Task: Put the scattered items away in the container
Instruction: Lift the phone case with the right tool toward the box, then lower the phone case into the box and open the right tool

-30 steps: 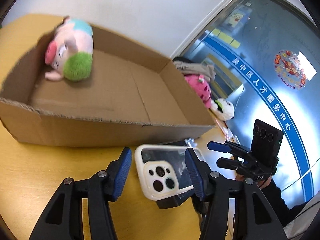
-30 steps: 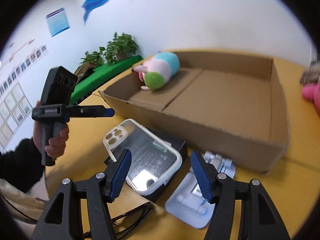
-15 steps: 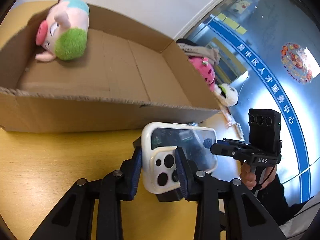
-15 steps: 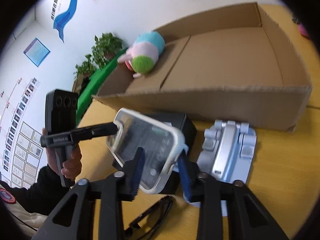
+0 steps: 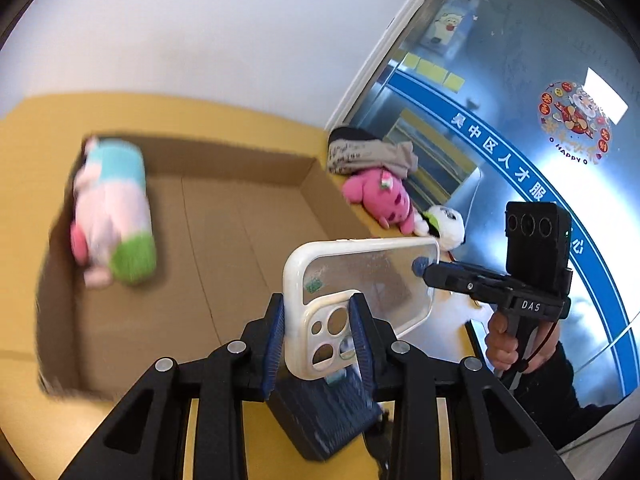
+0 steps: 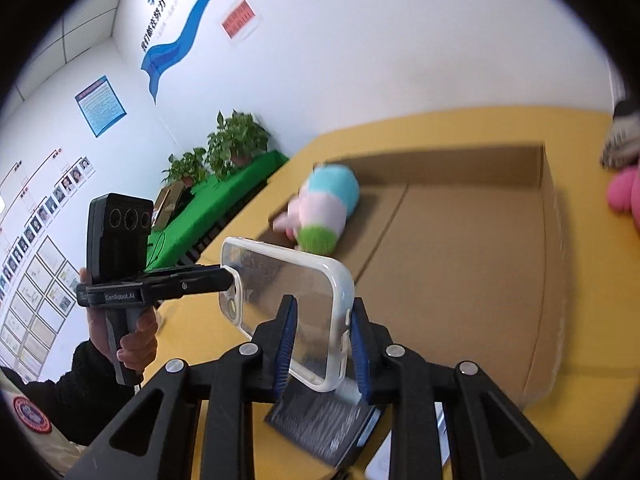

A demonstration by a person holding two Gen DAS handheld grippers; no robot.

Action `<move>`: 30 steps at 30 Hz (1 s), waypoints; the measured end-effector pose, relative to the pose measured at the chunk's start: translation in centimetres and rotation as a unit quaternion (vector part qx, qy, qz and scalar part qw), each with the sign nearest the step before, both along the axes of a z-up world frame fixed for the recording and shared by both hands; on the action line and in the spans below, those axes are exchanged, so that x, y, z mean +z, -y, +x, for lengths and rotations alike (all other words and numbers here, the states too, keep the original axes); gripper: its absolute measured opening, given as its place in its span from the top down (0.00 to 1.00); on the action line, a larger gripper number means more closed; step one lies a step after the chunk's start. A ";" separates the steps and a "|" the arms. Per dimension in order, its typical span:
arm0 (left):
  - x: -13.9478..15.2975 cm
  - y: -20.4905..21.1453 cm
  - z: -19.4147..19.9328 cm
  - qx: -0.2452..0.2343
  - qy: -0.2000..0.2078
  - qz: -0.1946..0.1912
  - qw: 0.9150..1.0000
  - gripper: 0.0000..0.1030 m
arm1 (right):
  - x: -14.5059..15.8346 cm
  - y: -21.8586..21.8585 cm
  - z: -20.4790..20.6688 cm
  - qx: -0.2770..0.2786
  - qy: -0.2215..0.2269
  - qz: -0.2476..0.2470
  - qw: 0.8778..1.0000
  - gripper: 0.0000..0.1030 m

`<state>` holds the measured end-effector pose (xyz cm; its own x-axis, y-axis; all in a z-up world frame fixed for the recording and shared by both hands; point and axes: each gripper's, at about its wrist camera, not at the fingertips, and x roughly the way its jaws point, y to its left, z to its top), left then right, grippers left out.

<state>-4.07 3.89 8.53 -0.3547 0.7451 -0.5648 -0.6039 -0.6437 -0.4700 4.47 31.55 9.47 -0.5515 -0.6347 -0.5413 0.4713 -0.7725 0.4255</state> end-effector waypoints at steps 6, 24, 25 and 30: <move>3.6 -0.6 -4.2 -0.001 -0.022 0.001 1.000 0.67 | 3.8 0.4 -4.1 -0.004 -0.031 0.007 0.999 0.76; -0.1 -3.0 -21.2 0.015 0.052 -0.001 0.999 0.67 | 2.8 1.1 -20.1 -0.017 0.021 0.019 0.999 0.75; -1.1 -3.2 -22.0 0.016 0.064 -0.003 0.998 0.67 | 2.0 1.0 -21.1 -0.017 0.030 0.019 0.999 0.75; -5.7 -4.2 -25.8 0.028 0.121 -0.021 0.992 0.67 | -2.8 0.6 -25.3 -0.019 0.081 0.007 0.996 0.75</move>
<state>-29.90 8.08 2.80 -0.2457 0.7019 -0.6686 -0.4399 -0.6953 -0.5683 -20.78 30.95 6.70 -0.4794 -0.6063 -0.6344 0.3666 -0.7952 0.4829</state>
